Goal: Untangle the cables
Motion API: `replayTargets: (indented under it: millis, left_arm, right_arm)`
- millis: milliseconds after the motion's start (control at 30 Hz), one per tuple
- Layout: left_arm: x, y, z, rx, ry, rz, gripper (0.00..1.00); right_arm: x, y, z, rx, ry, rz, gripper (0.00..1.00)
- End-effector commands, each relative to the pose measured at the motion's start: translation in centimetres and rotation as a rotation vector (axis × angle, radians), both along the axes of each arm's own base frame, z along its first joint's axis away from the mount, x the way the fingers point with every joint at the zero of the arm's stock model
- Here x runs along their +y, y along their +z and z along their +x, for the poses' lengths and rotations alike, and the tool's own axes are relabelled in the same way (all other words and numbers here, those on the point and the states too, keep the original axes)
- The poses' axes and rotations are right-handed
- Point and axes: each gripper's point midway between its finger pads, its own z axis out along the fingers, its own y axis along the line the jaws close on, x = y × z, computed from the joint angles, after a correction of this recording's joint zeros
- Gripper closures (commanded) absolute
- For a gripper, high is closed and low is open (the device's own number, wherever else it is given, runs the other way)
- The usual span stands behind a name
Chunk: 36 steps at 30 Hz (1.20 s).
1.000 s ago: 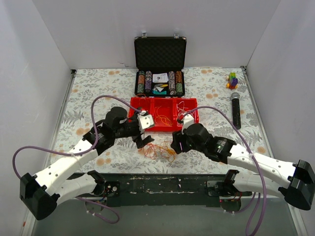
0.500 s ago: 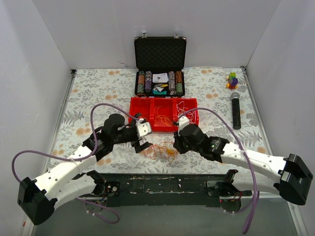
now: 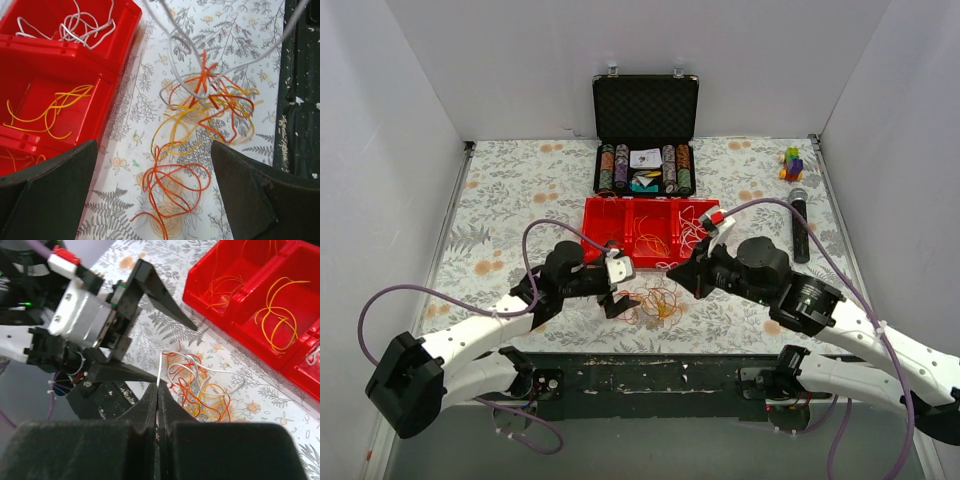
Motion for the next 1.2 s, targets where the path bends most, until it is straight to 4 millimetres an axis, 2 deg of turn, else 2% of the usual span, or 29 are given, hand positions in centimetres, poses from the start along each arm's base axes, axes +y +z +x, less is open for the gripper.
replayTargets:
  millis: [0,133,233,300,367,500,667,733,867,1000,1067,1167]
  left_arm:
    - [-1.9,3.4,1.3,-0.101,-0.011,-0.161,0.03]
    - [-3.2,5.4,0.5,-0.039,-0.050,-0.250,0.04]
    - [-3.9,5.7,-1.9,0.030,-0.156,-0.273,0.03]
    - [-4.3,4.8,-4.1,0.042,-0.245,-0.255,0.03]
    - [-4.6,3.6,-5.4,0.021,-0.302,-0.227,0.04]
    - [-5.0,2.6,-6.6,0.004,-0.364,-0.204,0.08]
    - [-5.1,2.6,-6.6,-0.017,-0.358,-0.197,0.07]
    - [-5.4,2.9,-5.8,-0.016,-0.321,-0.210,0.07]
    - [-6.2,3.4,-2.8,-0.015,-0.166,-0.265,0.06]
    - [-6.5,2.5,-2.6,-0.004,-0.150,-0.254,0.06]
    - [-6.3,1.8,-3.1,0.006,-0.169,-0.235,0.14]
    - [-5.9,0.8,-4.4,0.006,-0.235,-0.193,0.45]
  right_arm:
    - [0.1,3.1,-2.4,0.032,0.083,0.107,0.99]
    - [-0.7,4.5,-2.7,0.022,0.071,0.151,0.99]
    - [-1.3,5.5,-2.7,0.007,0.052,0.167,0.99]
    - [-1.9,6.5,-2.1,-0.016,0.011,0.178,0.99]
    - [-2.0,7.5,-2.1,-0.034,0.010,0.195,0.99]
    - [-2.4,9.2,-2.1,-0.060,0.002,0.223,0.99]
    - [-2.9,10.1,-1.7,-0.084,-0.027,0.225,0.99]
    - [-2.7,10.4,-1.8,-0.088,-0.016,0.235,0.99]
    - [-2.1,11.1,-2.1,-0.094,0.015,0.259,0.99]
    - [-1.9,12.9,-2.2,-0.114,0.027,0.291,0.99]
    - [-2.0,13.8,-2.2,-0.126,0.031,0.304,0.99]
    - [-2.1,14.7,-2.3,-0.140,0.034,0.313,0.99]
